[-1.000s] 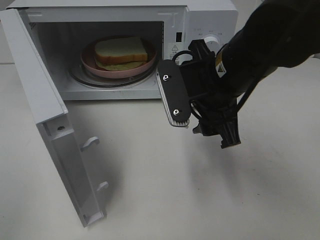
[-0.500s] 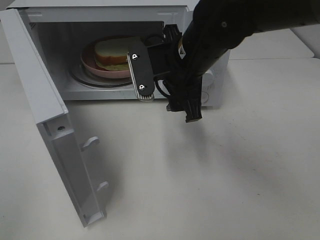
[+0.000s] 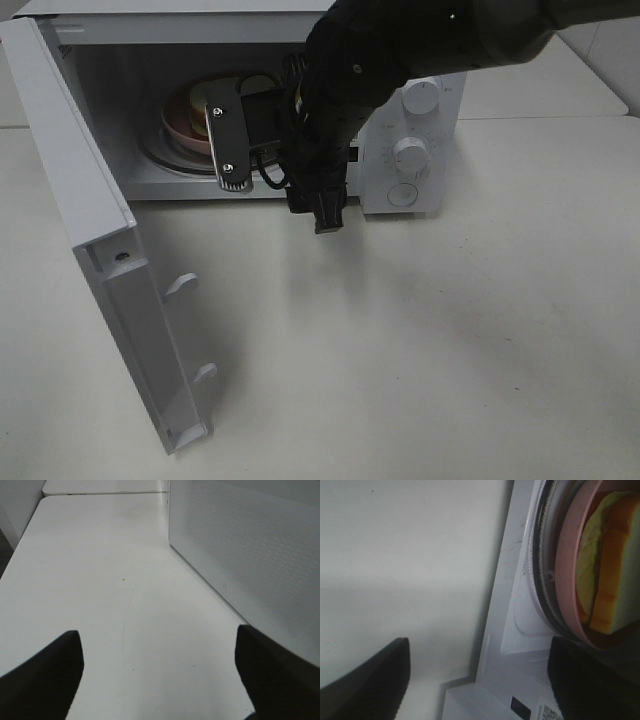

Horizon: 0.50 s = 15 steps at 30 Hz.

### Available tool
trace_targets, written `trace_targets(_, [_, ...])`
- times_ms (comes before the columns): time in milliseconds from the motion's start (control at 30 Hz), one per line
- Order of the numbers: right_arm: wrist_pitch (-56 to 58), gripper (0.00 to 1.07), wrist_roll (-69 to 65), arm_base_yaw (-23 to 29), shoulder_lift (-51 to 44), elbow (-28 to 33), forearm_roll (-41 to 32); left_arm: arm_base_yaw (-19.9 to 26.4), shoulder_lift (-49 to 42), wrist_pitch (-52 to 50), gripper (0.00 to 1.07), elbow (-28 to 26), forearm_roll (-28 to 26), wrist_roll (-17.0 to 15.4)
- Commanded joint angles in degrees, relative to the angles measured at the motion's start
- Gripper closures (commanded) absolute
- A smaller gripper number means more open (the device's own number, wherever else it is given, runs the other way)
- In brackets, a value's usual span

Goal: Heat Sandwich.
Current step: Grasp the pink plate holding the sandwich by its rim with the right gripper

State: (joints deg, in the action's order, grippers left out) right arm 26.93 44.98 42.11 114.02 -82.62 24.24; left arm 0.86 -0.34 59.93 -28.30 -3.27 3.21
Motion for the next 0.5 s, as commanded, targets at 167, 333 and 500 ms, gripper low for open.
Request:
trace_targets(167, [0.3,0.33,-2.2,0.2,4.6,-5.7,0.6,-0.3,-0.9,-0.5,0.30,0.1,-0.4,0.0])
trace_targets(333, [-2.3,0.33,-2.2,0.2,7.1,-8.3,0.2,-0.3,-0.9,-0.5,0.30,0.1,-0.4,0.0])
trace_targets(500, [-2.9,0.33,-2.2,0.2,8.7,-9.5,0.2,-0.3,-0.9,-0.5,0.30,0.1,-0.4,0.0])
